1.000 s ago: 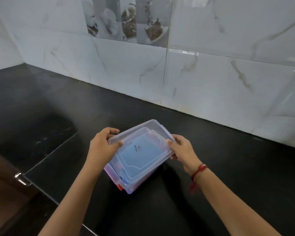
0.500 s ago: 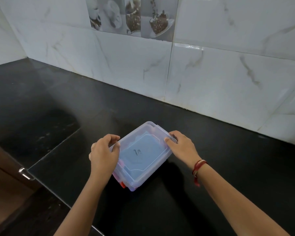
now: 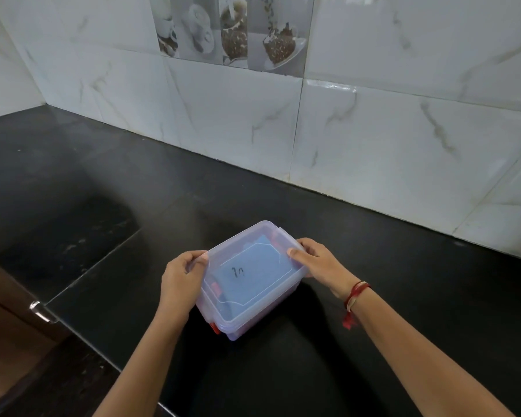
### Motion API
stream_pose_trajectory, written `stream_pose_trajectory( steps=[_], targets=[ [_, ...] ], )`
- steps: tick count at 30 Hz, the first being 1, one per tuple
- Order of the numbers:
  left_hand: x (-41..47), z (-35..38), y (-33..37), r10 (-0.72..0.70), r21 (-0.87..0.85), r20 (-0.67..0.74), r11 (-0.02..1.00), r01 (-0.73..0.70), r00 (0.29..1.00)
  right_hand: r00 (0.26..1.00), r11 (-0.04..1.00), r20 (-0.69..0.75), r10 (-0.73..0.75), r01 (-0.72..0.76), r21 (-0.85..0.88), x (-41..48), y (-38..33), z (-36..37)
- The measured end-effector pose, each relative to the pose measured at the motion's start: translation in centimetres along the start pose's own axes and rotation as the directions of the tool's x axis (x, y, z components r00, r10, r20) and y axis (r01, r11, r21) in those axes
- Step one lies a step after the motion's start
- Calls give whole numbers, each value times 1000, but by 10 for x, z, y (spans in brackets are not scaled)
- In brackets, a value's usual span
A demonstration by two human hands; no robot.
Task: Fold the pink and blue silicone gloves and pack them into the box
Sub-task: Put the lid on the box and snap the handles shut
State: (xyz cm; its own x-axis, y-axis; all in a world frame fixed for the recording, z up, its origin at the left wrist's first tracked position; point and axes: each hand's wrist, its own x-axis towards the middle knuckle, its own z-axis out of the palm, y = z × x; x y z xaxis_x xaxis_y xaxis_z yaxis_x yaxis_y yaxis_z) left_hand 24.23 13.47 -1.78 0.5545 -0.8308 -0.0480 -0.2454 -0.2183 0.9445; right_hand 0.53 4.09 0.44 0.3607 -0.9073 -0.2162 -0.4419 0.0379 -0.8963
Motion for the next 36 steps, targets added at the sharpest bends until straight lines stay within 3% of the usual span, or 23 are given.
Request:
stream_pose_trajectory(
  steps=[8, 12, 20, 25, 28, 31, 34, 36],
  targets=[
    [18, 23, 14, 28, -12, 157, 1000, -26, 987, 991, 993, 75, 109, -112, 37, -34, 17, -28],
    [19, 47, 29, 71, -3, 306, 997, -73, 949, 997, 980, 23, 71, -74, 185, -59, 29, -39],
    [4, 108, 63, 164, -9, 605, 980, -199, 779, 959, 951, -261, 109, -24, 308, -128, 75, -54],
    [-11, 143, 78, 171, -17, 743, 971, -237, 648, 891, 914, -420, 171, 16, 405, -168, 95, -58],
    [-22, 156, 76, 119, -41, 764, 990, -135, 634, 880, 880, -421, 221, 6, 476, -184, 104, -61],
    [-27, 159, 71, -60, -28, 745, 992, 121, 665, 859, 820, -414, 300, -11, 572, -188, 103, -70],
    [-30, 155, 68, -268, 23, 751, 924, 381, 604, 868, 780, -405, 287, 33, 625, -176, 90, -82],
    [-33, 155, 67, -319, 31, 762, 887, 460, 564, 878, 750, -371, 302, 22, 661, -161, 79, -86]
  ],
)
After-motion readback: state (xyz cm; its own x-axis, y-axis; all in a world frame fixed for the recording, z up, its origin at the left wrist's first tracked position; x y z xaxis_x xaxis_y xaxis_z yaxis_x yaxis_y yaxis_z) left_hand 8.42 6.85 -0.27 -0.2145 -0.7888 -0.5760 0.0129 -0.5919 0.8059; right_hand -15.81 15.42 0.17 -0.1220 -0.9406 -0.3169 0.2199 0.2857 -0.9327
